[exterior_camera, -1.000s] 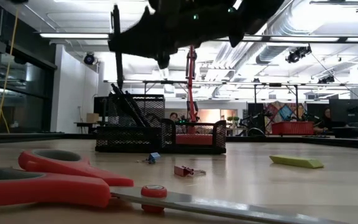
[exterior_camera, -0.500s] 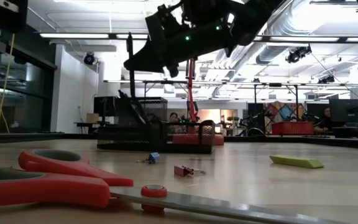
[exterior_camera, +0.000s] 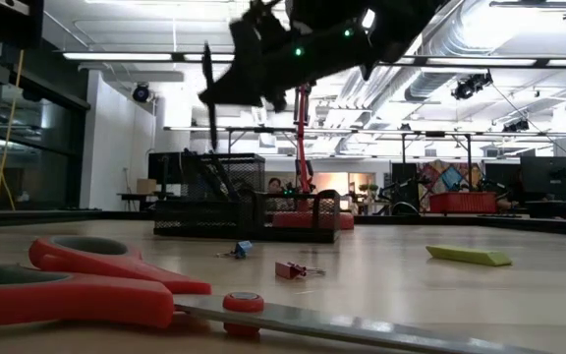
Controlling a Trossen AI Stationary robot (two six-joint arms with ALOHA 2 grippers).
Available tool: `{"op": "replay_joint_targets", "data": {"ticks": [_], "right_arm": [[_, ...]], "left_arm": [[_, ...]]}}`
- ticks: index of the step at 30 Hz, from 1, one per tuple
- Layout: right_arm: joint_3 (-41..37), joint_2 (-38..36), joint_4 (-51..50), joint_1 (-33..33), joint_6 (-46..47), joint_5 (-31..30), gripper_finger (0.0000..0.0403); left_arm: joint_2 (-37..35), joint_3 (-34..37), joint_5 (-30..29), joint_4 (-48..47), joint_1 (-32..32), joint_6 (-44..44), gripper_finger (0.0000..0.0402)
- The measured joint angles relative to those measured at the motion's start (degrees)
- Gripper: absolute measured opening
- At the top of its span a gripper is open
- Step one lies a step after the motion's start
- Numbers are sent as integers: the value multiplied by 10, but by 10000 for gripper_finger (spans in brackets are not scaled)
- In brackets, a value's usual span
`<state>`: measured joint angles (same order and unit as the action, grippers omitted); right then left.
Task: Pick and place office supplies into organizer
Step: Put the black pen into the desk organizer
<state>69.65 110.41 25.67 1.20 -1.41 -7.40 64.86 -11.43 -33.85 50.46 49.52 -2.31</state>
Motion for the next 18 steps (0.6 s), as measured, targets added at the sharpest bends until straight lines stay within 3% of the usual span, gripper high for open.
{"op": "replay_joint_targets", "data": {"ticks": [8, 13, 18], "right_arm": [[-13, 1, -6, 18, 7, -24, 12], [-13, -3, 33, 11, -6, 7, 12], [-12, -6, 33, 2, -38, -56, 12]], "left_arm": [[0, 0, -9, -1, 0, -3, 104], [0, 0, -11, -9, 0, -3, 104], [0, 0, -11, -14, 0, -3, 104]]}}
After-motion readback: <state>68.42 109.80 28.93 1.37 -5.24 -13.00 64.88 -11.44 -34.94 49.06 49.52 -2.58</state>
